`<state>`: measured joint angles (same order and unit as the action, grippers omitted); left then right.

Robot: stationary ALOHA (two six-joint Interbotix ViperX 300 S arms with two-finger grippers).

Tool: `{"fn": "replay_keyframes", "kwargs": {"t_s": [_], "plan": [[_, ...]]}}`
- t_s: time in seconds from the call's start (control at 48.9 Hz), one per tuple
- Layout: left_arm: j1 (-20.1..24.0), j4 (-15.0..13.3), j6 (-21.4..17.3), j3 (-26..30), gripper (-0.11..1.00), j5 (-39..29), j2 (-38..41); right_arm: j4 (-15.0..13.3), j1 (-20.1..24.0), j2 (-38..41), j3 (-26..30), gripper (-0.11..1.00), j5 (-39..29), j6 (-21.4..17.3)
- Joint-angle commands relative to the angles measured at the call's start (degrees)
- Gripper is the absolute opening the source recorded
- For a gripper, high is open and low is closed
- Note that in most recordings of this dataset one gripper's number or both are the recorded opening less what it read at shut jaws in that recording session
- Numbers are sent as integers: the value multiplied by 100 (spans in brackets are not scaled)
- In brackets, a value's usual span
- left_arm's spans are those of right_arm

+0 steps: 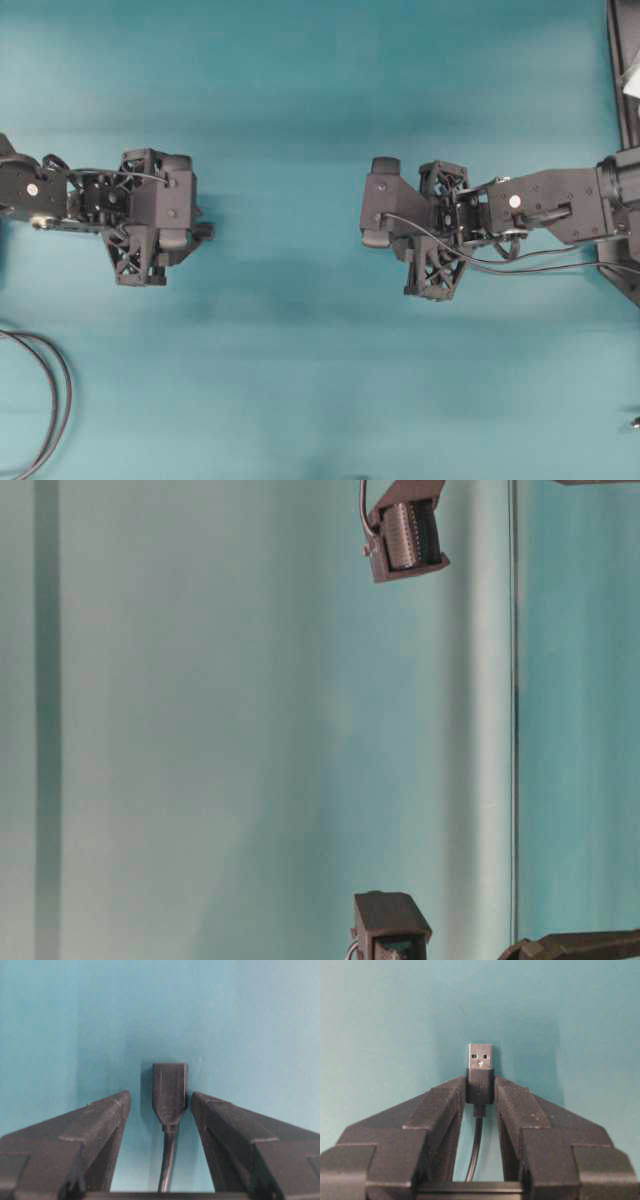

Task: Insert the USB using both arms.
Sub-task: 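Grasp the female USB socket with the left gripper, then lift both cable ends and raise them to face each other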

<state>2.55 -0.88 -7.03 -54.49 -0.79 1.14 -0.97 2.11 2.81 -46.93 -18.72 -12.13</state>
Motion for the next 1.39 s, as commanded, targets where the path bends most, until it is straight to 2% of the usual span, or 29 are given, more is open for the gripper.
{"fn": "replay_keyframes", "kwargs": {"t_s": [0.0,0.102,0.307,0.409,0.757,0.777,0.859,1.002,1.166,1.247,1.309,1.37], "plan": [[-18,-9,18,97,65,35,44,26,158,114,-62,26,-9,-9],[-18,-9,0,79,58,35,53,26,158,114,-62,26,-18,-9],[-44,0,-18,70,30,35,53,18,158,105,-44,26,-18,-9],[-53,0,-18,53,25,35,53,18,158,105,-26,26,-9,-9],[-53,0,-18,97,24,-114,53,26,158,26,35,26,-9,0],[-62,-9,132,97,24,-114,53,9,158,9,26,26,-9,-9],[-88,-35,237,149,24,-229,53,-114,158,-53,18,26,-18,-18],[-70,-35,281,229,24,-281,70,-272,158,-88,26,26,-18,-18],[-141,-44,334,272,24,-422,9,-299,158,-123,35,26,-26,-9],[-176,-53,325,404,24,-861,-167,-299,158,-272,26,26,-62,-9],[-158,-53,325,562,24,-1327,-378,-334,158,-519,26,19,-149,0],[-105,-62,369,747,22,-1819,-589,-483,158,-791,26,19,-272,9]]}}
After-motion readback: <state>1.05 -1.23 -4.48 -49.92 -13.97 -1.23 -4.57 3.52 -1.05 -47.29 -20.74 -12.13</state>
